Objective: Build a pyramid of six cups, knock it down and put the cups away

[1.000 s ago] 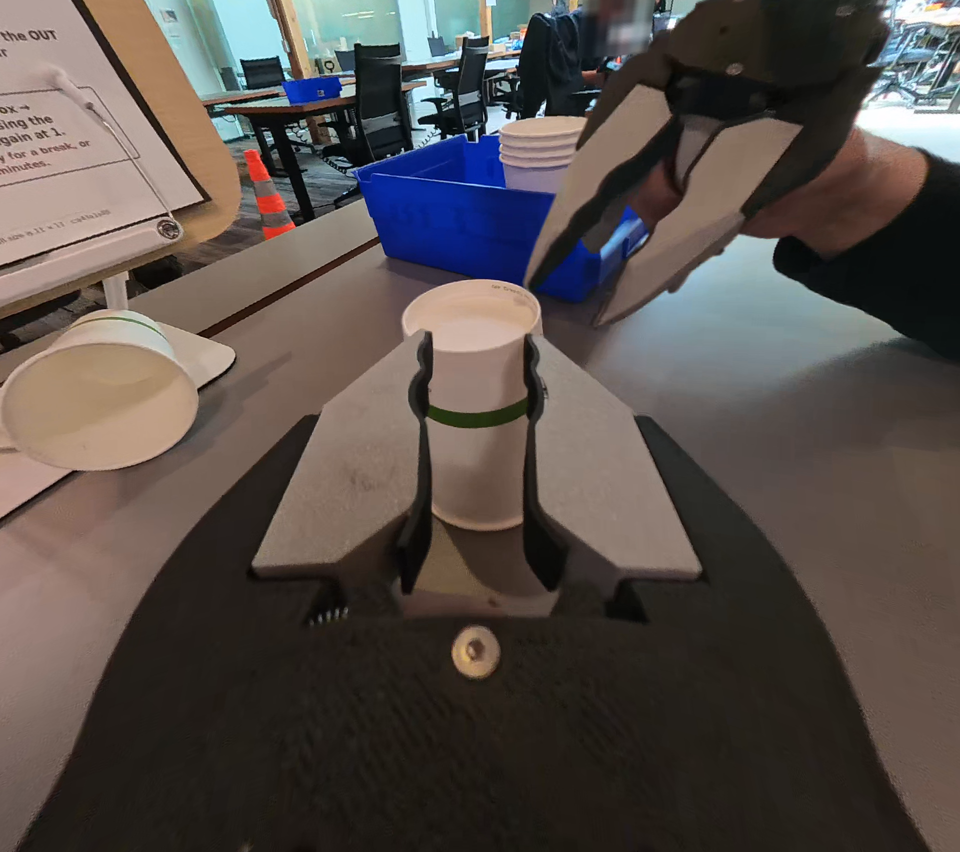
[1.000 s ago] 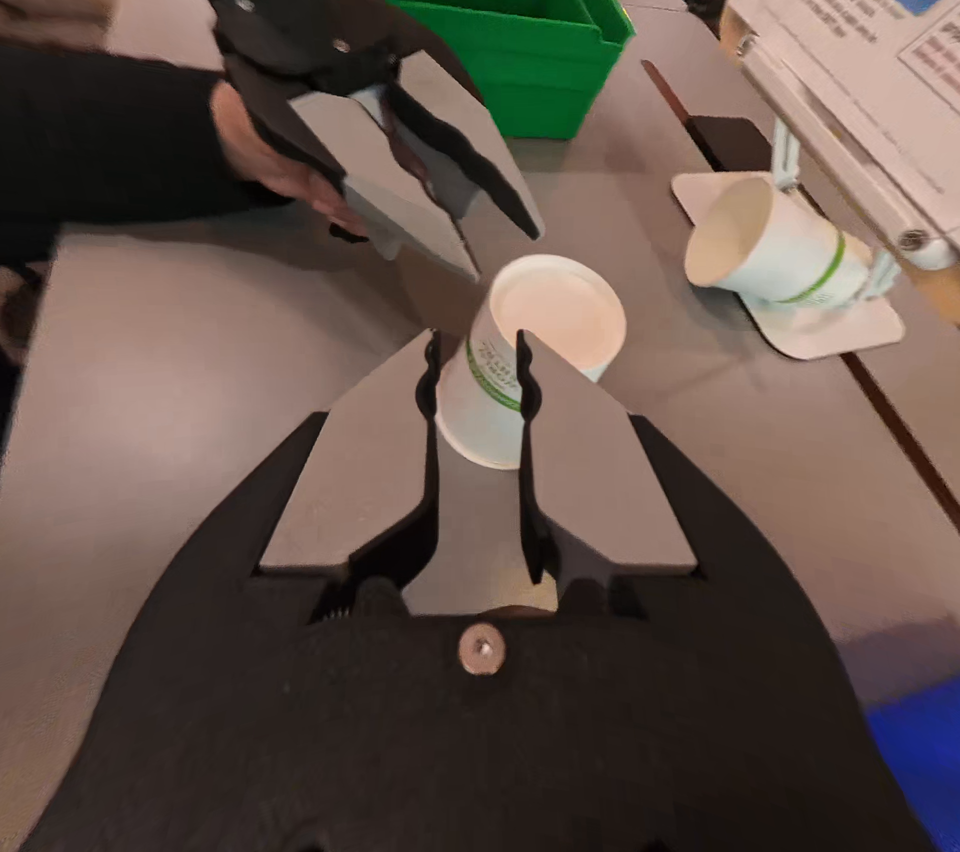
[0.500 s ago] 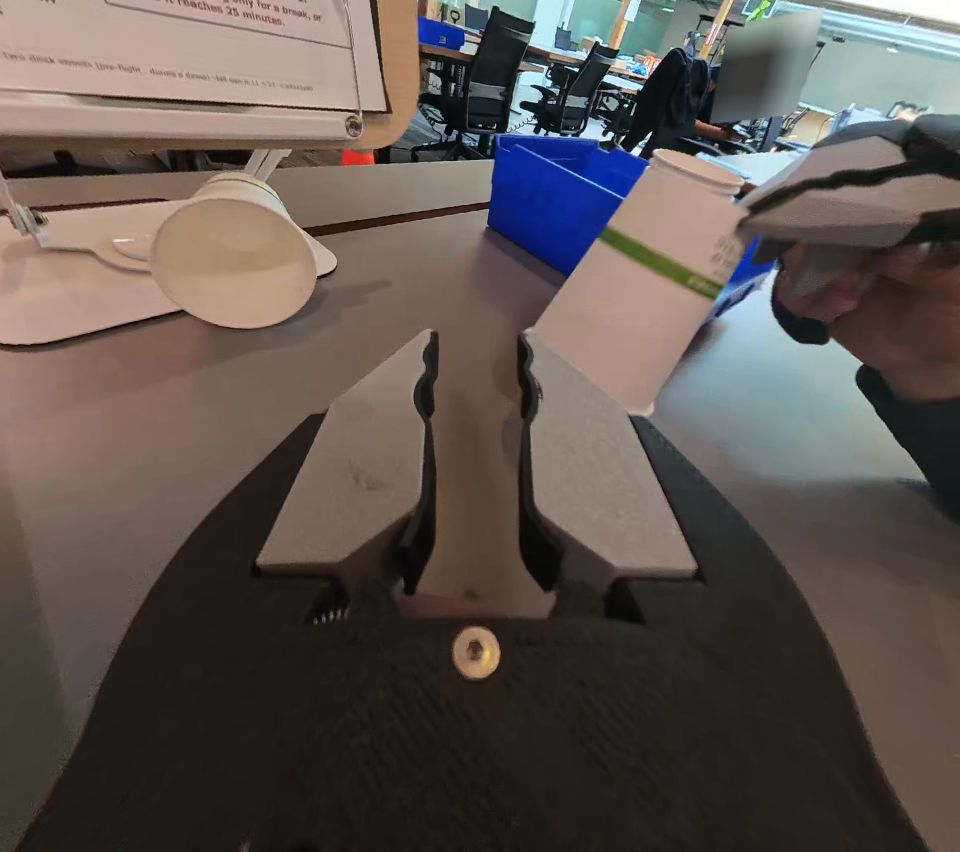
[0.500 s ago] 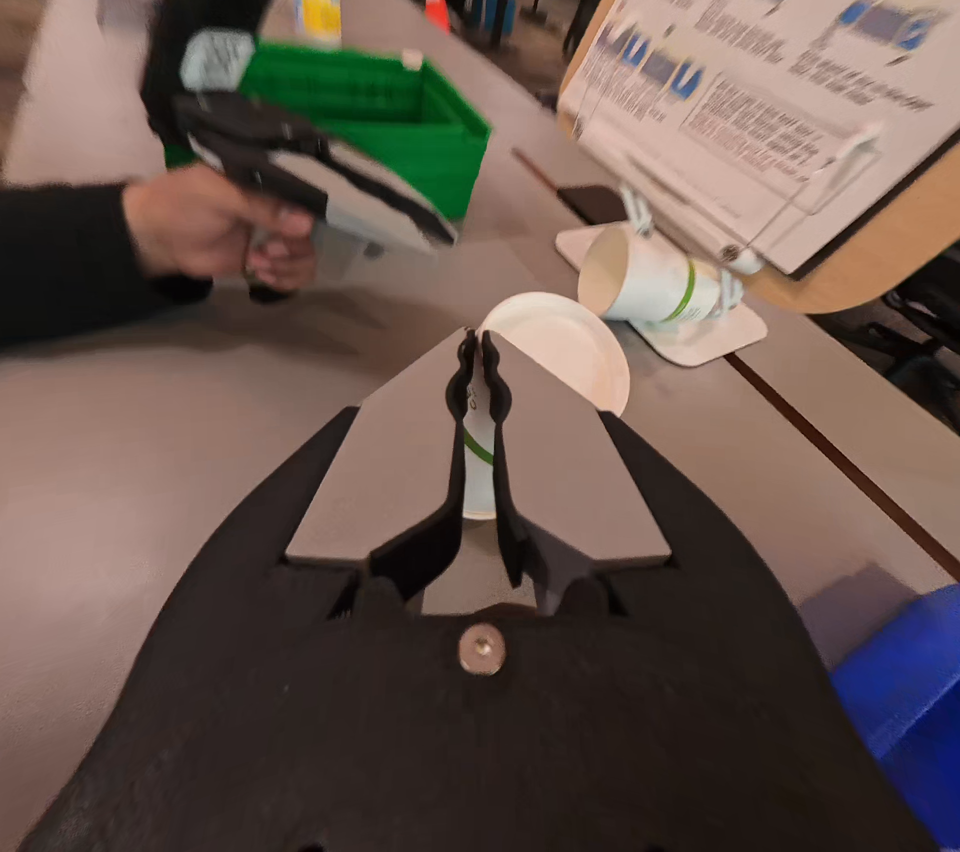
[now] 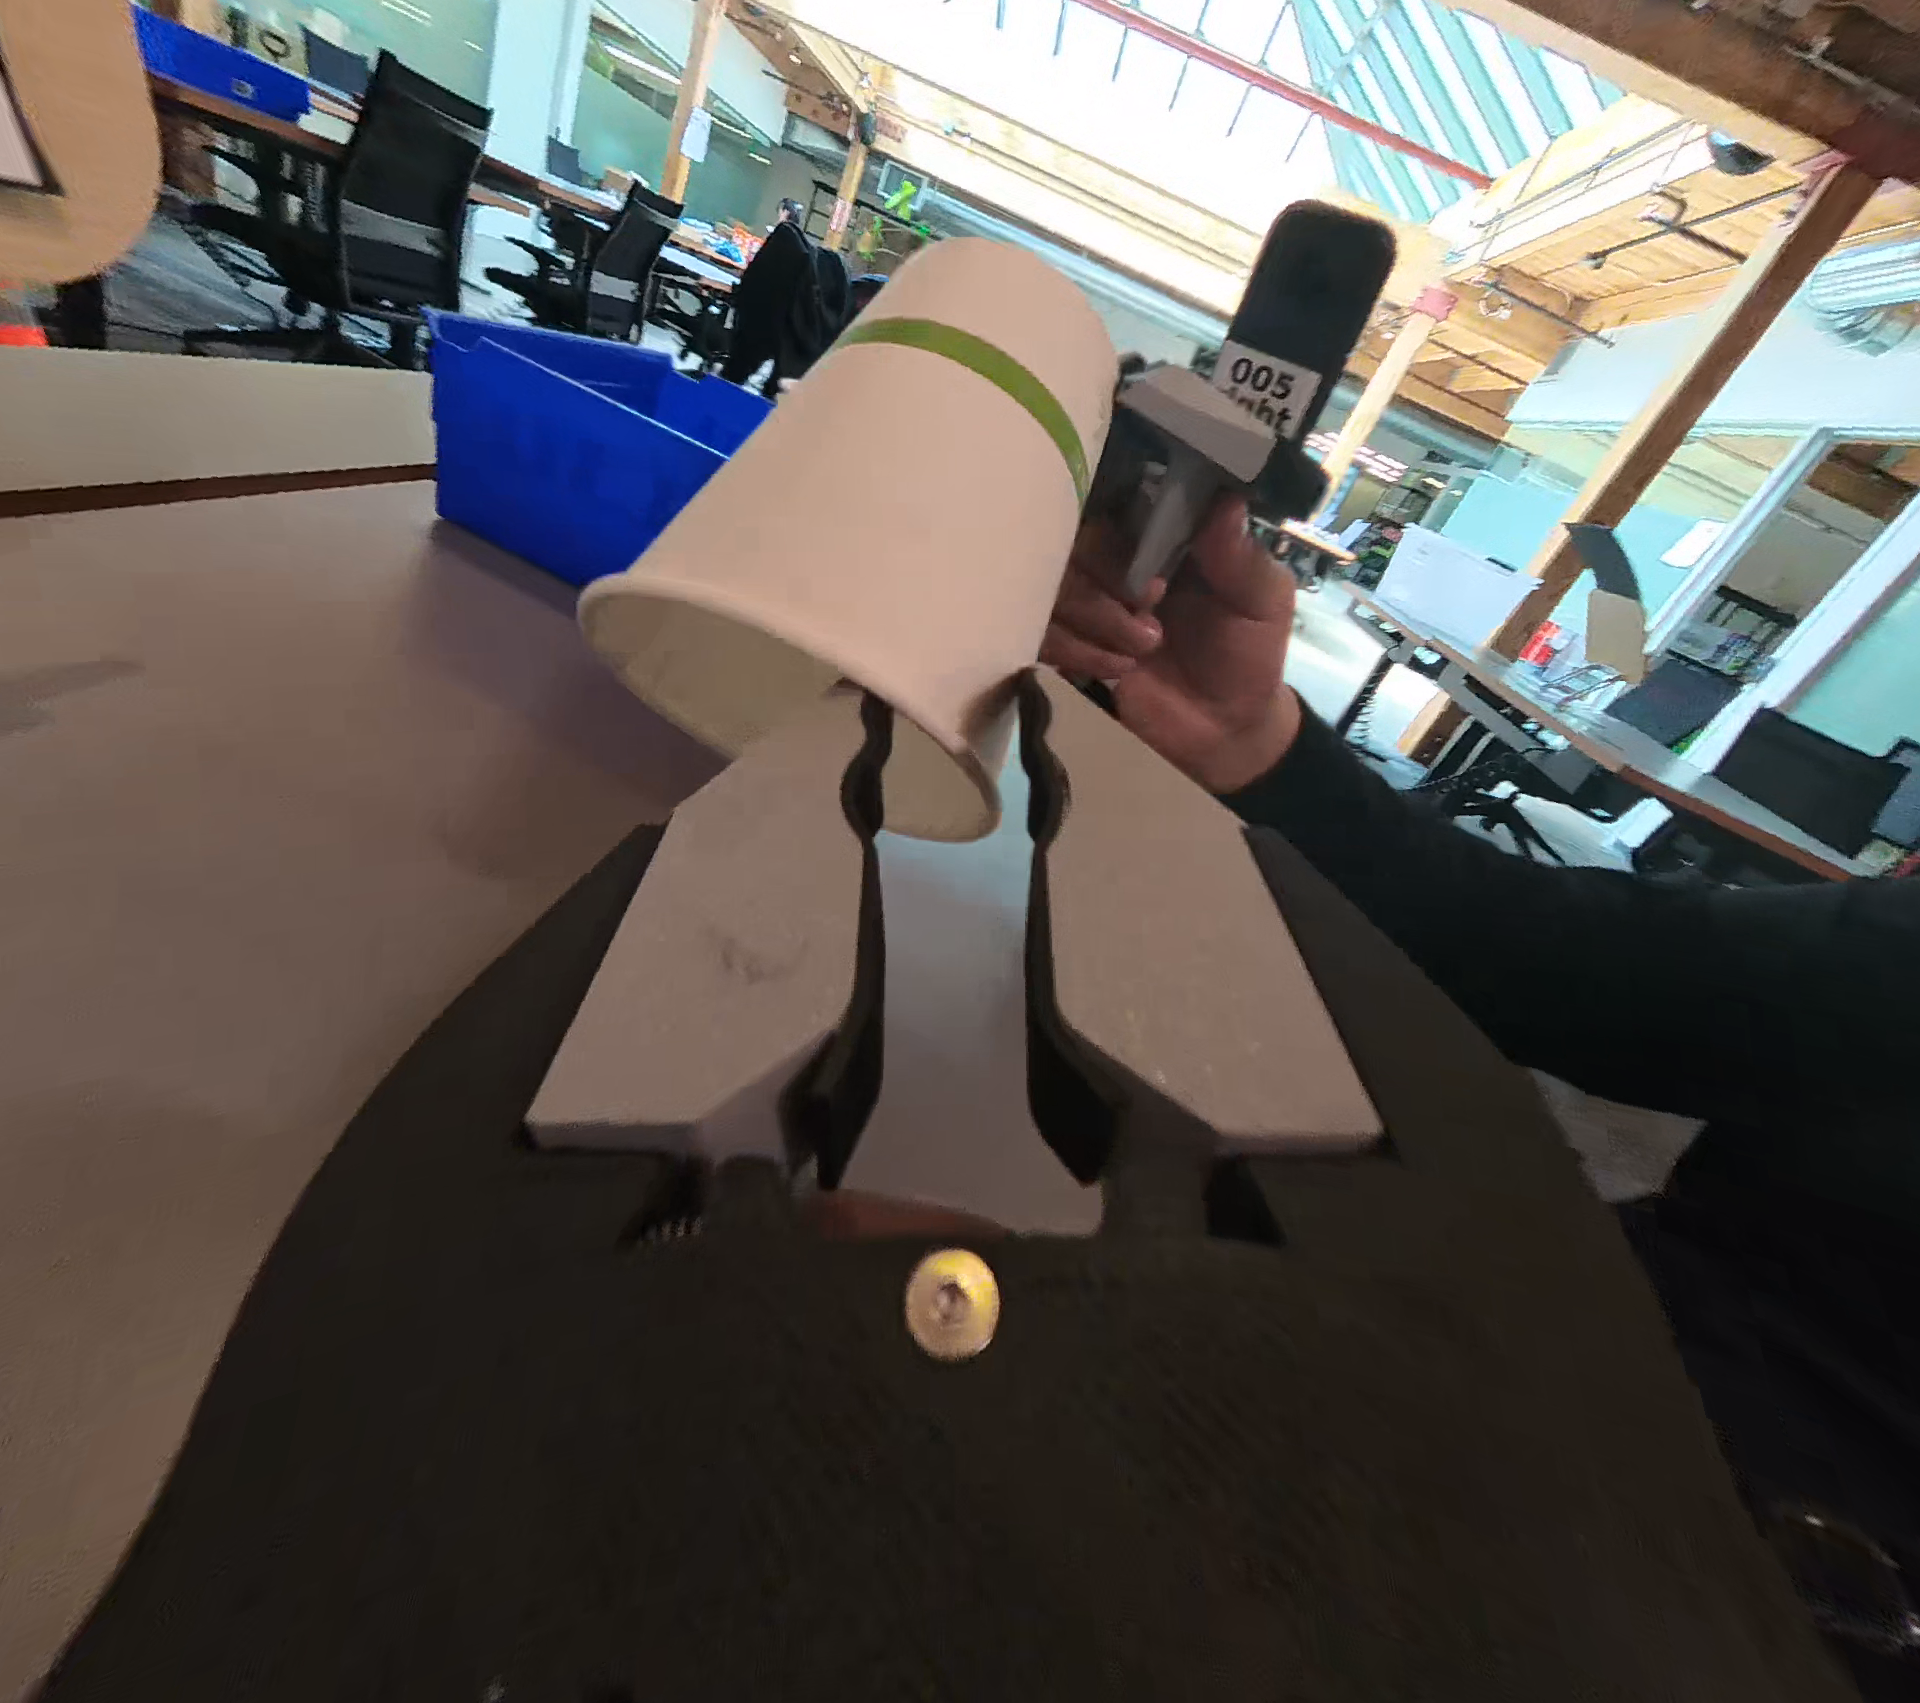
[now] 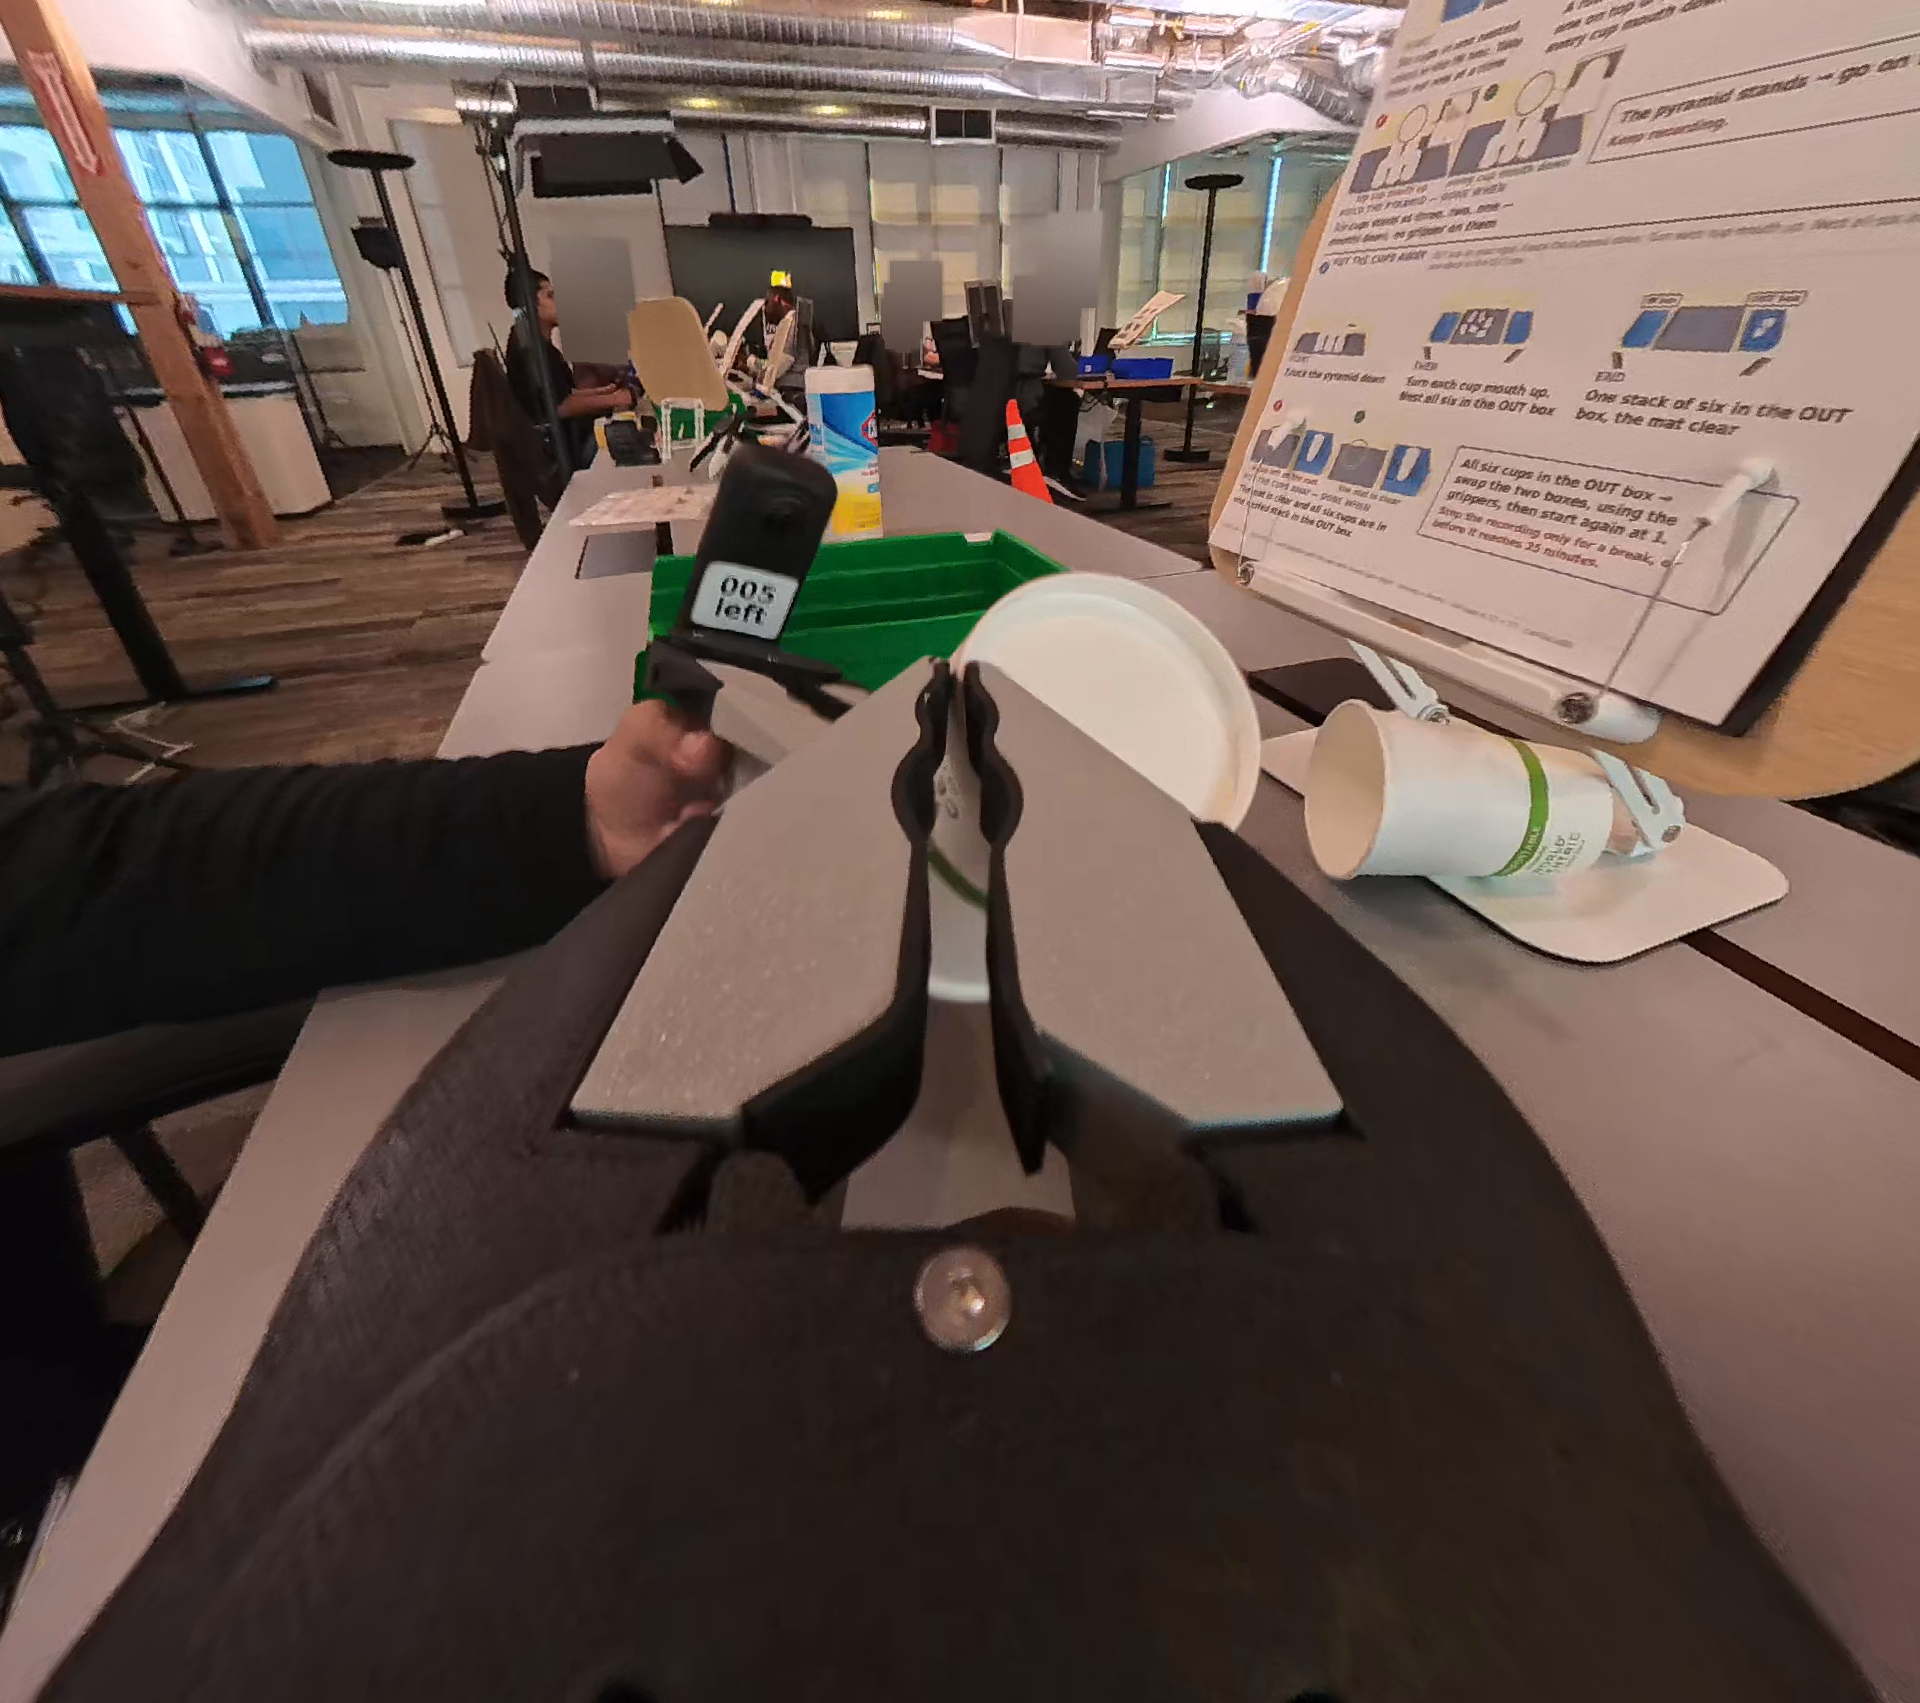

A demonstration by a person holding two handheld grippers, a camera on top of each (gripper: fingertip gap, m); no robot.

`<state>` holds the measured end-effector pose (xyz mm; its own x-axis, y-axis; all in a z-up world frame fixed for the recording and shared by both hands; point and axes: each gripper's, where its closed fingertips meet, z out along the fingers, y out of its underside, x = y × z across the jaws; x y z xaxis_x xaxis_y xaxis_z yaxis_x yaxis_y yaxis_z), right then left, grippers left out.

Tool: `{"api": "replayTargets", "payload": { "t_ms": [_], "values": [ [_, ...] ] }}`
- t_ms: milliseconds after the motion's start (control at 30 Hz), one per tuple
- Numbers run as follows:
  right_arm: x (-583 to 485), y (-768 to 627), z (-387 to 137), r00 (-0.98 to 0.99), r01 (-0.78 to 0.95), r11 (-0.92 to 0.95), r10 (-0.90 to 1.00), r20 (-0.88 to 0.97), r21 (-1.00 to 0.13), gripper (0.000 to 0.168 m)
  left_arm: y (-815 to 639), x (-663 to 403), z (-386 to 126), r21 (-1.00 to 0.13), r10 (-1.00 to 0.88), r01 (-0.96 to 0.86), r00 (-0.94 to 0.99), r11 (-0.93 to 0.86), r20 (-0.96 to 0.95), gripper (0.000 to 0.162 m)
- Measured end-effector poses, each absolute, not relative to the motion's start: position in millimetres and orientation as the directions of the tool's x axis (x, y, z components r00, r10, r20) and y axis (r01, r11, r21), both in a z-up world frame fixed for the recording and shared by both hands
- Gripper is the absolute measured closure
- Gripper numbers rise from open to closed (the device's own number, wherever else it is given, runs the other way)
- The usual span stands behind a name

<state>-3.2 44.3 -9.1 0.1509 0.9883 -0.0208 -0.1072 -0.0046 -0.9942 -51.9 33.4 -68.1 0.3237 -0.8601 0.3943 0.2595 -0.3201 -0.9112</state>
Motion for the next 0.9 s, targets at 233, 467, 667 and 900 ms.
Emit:
{"api": "replayTargets", "payload": {
  "t_ms": [233,467,667,900],
  "values": [
    [-15,39,-61,0.055,0.167,0.01,0.998,0.02,-0.986,0.168,41,-83,-46,-0.952,-0.843,0.285,0.48,-0.113,0.244,0.154],
    [-46,13,-144,-0.075,0.5,0.121,0.993,0.096,-0.858,0.168,38,-83,-44,-0.957,-0.853,0.269,0.469,-0.108,0.228,0.161],
    [-51,-21,-176,-0.251,0.608,0.284,0.955,0.16,-0.741,0.168,43,-70,-68,-0.998,-0.818,0.036,0.571,-0.057,0.067,0.162],
    [-46,-10,-102,-0.119,0.348,0.362,0.932,0.342,-0.865,0.165,43,-66,-121,-0.826,-0.718,-0.545,0.518,0.142,-0.465,0.162]
  ]
}}
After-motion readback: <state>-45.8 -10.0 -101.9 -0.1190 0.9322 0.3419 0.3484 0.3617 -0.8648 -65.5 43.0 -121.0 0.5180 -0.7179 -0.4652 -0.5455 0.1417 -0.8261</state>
